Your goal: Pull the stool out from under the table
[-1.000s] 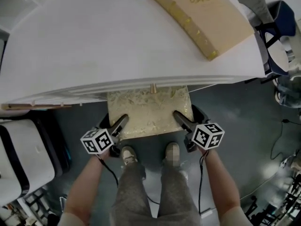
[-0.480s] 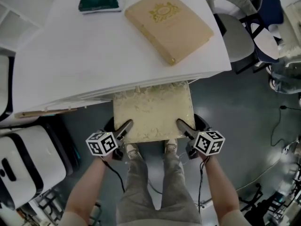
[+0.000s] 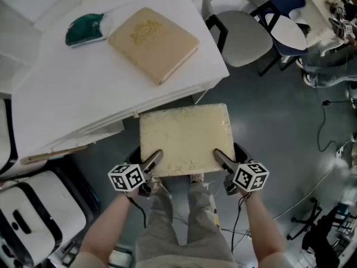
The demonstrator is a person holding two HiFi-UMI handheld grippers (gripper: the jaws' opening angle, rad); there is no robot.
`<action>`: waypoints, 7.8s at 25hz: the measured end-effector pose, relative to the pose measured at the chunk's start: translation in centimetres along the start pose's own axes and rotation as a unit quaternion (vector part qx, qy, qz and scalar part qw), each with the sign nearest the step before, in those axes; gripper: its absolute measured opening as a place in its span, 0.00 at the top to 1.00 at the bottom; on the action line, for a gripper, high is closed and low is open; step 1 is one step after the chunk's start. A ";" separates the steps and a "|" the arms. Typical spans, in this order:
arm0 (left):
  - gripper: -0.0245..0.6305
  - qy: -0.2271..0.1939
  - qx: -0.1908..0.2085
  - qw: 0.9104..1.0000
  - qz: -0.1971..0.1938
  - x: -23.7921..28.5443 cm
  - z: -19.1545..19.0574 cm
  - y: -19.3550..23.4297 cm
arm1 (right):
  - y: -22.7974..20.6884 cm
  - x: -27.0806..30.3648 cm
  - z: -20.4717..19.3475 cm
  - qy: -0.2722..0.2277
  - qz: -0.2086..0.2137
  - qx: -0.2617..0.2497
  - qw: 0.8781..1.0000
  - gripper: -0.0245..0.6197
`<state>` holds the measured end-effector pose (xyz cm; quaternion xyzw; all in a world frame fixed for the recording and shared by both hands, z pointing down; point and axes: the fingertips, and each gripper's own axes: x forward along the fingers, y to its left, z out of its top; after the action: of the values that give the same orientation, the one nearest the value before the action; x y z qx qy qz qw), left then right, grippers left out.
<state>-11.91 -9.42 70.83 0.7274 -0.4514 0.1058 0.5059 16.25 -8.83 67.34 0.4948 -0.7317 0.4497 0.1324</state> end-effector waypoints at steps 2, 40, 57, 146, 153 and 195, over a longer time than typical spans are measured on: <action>0.26 0.008 0.010 1.000 -0.014 0.9 -0.1 -2.2 | -1.1 -2.3 0.5 -0.016 -0.014 0.005 1.000 0.28; 0.26 0.211 0.276 0.911 -0.221 13.6 -6.4 -39.0 | -15.1 -36.3 -2.2 -0.254 -0.246 0.214 0.911 0.28; 0.26 0.175 0.300 0.907 -0.237 23.4 -7.5 -37.7 | -24.6 -30.1 -2.6 -0.286 -0.227 0.202 0.909 0.28; 0.73 0.144 0.363 0.911 -0.130 20.4 -9.5 -25.0 | -15.9 -23.2 -0.7 -0.227 -0.230 0.064 0.944 0.86; 0.80 0.101 0.371 0.912 -0.144 13.6 -3.5 -28.8 | -7.7 -27.6 6.4 -0.250 -0.197 -0.001 0.948 0.91; 0.89 -0.282 0.383 0.879 -0.030 -36.1 23.9 -36.3 | 42.0 -33.7 26.8 -0.282 0.170 -0.241 0.913 0.92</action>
<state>-12.01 -6.53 14.36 0.8768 -0.4768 0.0455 0.0418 3.59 -5.15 8.63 0.4223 -0.8978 0.1169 -0.0431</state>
